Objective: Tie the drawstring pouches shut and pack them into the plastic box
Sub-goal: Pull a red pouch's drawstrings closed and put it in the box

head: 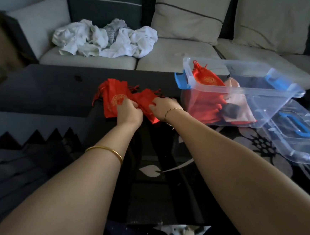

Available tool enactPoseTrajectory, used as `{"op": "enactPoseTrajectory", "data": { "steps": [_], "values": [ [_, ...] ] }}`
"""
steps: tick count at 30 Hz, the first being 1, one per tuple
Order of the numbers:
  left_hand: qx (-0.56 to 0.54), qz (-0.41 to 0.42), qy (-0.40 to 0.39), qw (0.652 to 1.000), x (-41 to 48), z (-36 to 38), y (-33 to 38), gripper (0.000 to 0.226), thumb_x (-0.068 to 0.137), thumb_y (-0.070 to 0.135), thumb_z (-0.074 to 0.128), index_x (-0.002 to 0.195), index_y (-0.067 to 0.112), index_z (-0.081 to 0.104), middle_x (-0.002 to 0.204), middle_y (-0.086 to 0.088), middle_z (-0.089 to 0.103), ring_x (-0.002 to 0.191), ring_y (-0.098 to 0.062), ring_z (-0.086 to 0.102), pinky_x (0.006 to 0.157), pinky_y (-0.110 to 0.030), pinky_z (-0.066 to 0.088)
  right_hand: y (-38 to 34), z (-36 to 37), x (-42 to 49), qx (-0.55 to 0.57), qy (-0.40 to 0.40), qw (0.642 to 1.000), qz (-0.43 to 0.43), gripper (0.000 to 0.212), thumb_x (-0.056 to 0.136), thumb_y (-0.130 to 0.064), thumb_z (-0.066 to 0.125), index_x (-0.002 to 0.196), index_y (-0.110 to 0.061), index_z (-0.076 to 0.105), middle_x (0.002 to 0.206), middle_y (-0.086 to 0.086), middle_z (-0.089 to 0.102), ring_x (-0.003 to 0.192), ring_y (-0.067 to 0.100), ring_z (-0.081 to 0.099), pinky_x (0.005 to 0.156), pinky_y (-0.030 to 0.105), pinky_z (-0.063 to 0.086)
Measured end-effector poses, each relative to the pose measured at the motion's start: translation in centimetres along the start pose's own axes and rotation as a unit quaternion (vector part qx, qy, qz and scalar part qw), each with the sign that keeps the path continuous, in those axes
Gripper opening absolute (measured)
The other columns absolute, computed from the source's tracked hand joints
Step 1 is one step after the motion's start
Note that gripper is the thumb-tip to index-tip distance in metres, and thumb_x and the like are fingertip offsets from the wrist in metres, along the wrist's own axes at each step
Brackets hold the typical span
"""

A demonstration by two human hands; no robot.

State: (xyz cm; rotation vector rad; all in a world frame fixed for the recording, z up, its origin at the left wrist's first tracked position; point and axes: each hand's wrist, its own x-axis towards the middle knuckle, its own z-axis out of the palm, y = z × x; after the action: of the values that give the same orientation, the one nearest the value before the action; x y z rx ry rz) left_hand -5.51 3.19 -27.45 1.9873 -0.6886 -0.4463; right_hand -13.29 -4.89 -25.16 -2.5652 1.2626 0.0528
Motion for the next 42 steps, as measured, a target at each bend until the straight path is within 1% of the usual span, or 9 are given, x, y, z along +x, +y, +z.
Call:
{"op": "enactPoseTrajectory", "data": {
  "steps": [3, 7, 12, 18, 22, 26, 33, 39, 42],
  "values": [
    [-0.015, -0.024, -0.033, 0.999, -0.8, -0.1, 0.4, 0.025, 0.088, 0.006, 0.043, 0.108, 0.002, 0.059, 0.116, -0.019, 0.060, 0.106, -0.033, 0.060, 0.091, -0.044, 0.052, 0.7, 0.6, -2.4, -0.015, 0.017, 0.999, 0.029, 0.047, 0.095, -0.043, 0.033, 0.132, -0.019, 0.048, 0.137, 0.013, 0.047, 0.125, 0.035, 0.038, 0.097, 0.042, 0.037],
    [0.018, 0.013, -0.062, 0.998, -2.2, 0.1, 1.2, 0.026, 0.091, 0.010, 0.047, 0.067, 0.002, 0.053, 0.077, -0.018, 0.055, 0.084, -0.034, 0.063, 0.082, -0.050, 0.054, 2.0, 0.9, -5.7, -0.036, -0.001, 0.999, 0.020, 0.051, 0.096, -0.049, 0.033, 0.132, -0.017, 0.048, 0.138, 0.017, 0.044, 0.127, 0.037, 0.036, 0.100, 0.044, 0.036],
    [0.094, 0.015, -0.109, 0.989, -4.1, 1.1, 1.6, 0.039, 0.094, 0.021, 0.054, 0.104, -0.016, 0.058, 0.108, -0.035, 0.060, 0.103, -0.045, 0.058, 0.087, -0.047, 0.048, 3.0, 0.6, -7.4, 0.057, 0.025, 0.997, 0.038, 0.049, 0.098, -0.042, 0.035, 0.123, -0.003, 0.053, 0.131, 0.019, 0.045, 0.120, 0.037, 0.045, 0.096, 0.043, 0.042],
    [0.034, -0.033, -0.072, 0.996, -3.8, 1.6, 2.5, 0.056, 0.084, 0.013, 0.068, 0.134, 0.003, 0.043, 0.133, -0.017, 0.051, 0.121, -0.031, 0.050, 0.093, -0.033, 0.041, 4.0, 1.0, -7.2, 0.154, 0.048, 0.986, 0.034, 0.033, 0.089, -0.033, 0.058, 0.106, -0.005, 0.063, 0.107, 0.013, 0.061, 0.109, 0.033, 0.054, 0.082, 0.033, 0.043],
    [-0.106, -0.069, -0.058, 0.990, -3.7, 1.2, 3.3, 0.063, 0.081, 0.012, 0.070, 0.138, 0.007, 0.041, 0.132, -0.016, 0.052, 0.114, -0.031, 0.054, 0.091, -0.036, 0.047, 4.3, 0.8, -7.4, 0.274, 0.099, 0.956, 0.032, 0.025, 0.079, -0.016, 0.070, 0.100, -0.010, 0.059, 0.098, 0.005, 0.058, 0.089, 0.020, 0.054, 0.071, 0.026, 0.039],
    [-0.107, 0.011, -0.057, 0.993, -4.3, 0.0, 3.9, 0.056, 0.086, 0.013, 0.066, 0.137, 0.019, 0.045, 0.136, -0.008, 0.048, 0.120, -0.026, 0.051, 0.102, -0.042, 0.044, 4.4, 0.5, -8.0, 0.309, 0.109, 0.945, 0.018, 0.023, 0.075, -0.013, 0.072, 0.091, -0.011, 0.055, 0.091, 0.001, 0.051, 0.083, 0.015, 0.047, 0.067, 0.025, 0.034],
    [-0.105, 0.097, -0.155, 0.977, -6.9, -1.1, 4.7, 0.030, 0.087, -0.003, 0.057, 0.105, 0.020, 0.063, 0.094, 0.000, 0.062, 0.088, -0.017, 0.062, 0.065, -0.024, 0.049, 5.8, -1.7, -10.4, 0.512, 0.076, 0.854, 0.050, 0.017, 0.081, 0.003, 0.059, 0.077, -0.013, 0.058, 0.082, 0.010, 0.056, 0.083, 0.024, 0.055, 0.073, 0.039, 0.053],
    [-0.048, 0.146, -0.188, 0.970, -8.1, -0.9, 3.7, 0.032, 0.084, -0.009, 0.057, 0.079, 0.022, 0.066, 0.085, -0.001, 0.067, 0.077, -0.015, 0.064, 0.070, -0.026, 0.055, 7.6, -1.5, -11.5, 0.499, 0.078, 0.860, 0.072, 0.057, 0.078, 0.003, 0.061, 0.131, -0.011, 0.043, 0.110, 0.017, 0.064, 0.093, 0.030, 0.067, 0.079, 0.041, 0.053],
    [-0.036, 0.149, -0.197, 0.968, -8.3, -0.6, 3.4, 0.025, 0.085, -0.006, 0.058, 0.080, 0.017, 0.067, 0.087, -0.004, 0.067, 0.080, -0.017, 0.066, 0.073, -0.028, 0.056, 7.8, -0.8, -12.1, 0.458, 0.006, 0.887, 0.055, 0.048, 0.081, 0.007, 0.054, 0.123, -0.015, 0.055, 0.096, 0.014, 0.065, 0.082, 0.025, 0.063, 0.075, 0.034, 0.050]
  ]
}}
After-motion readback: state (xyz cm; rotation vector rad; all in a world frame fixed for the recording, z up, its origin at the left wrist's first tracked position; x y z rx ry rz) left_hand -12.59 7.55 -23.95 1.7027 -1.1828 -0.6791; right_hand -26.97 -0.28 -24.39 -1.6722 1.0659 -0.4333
